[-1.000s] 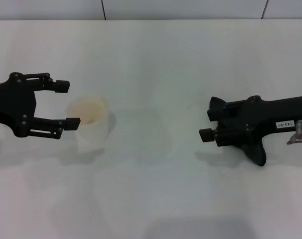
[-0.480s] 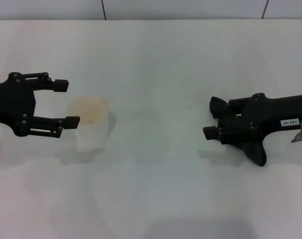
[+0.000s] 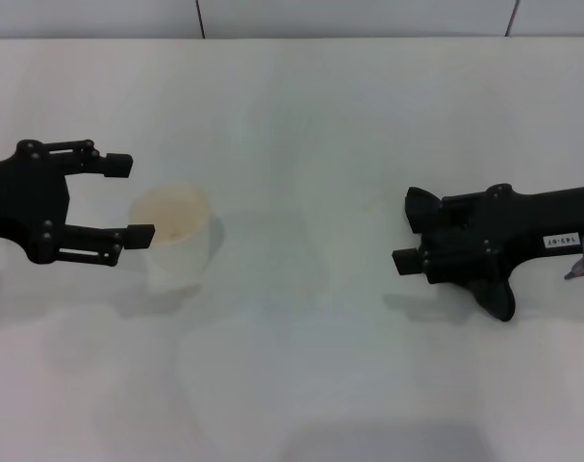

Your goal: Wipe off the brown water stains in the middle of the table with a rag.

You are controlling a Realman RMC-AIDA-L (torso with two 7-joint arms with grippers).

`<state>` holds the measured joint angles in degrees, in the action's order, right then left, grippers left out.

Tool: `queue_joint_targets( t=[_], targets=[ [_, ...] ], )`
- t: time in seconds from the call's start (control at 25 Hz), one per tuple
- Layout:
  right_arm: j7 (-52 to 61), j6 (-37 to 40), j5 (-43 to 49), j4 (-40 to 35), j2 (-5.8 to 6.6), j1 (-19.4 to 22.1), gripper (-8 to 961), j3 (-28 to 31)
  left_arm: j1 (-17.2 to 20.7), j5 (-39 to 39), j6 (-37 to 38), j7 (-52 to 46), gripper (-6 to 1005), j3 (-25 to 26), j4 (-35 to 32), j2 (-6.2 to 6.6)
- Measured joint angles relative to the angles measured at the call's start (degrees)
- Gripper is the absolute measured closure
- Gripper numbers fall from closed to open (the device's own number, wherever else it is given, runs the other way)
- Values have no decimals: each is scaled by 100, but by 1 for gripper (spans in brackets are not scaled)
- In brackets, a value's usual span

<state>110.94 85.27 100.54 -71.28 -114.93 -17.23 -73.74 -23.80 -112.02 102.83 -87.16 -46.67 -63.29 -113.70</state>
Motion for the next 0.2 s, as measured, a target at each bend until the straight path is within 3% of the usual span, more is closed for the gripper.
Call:
queue_joint_targets(
  t=[0.2],
  targets=[
    [2, 116, 17, 17, 2, 1, 318, 0, 7, 0, -40, 27, 119, 0, 16, -19]
  ],
)
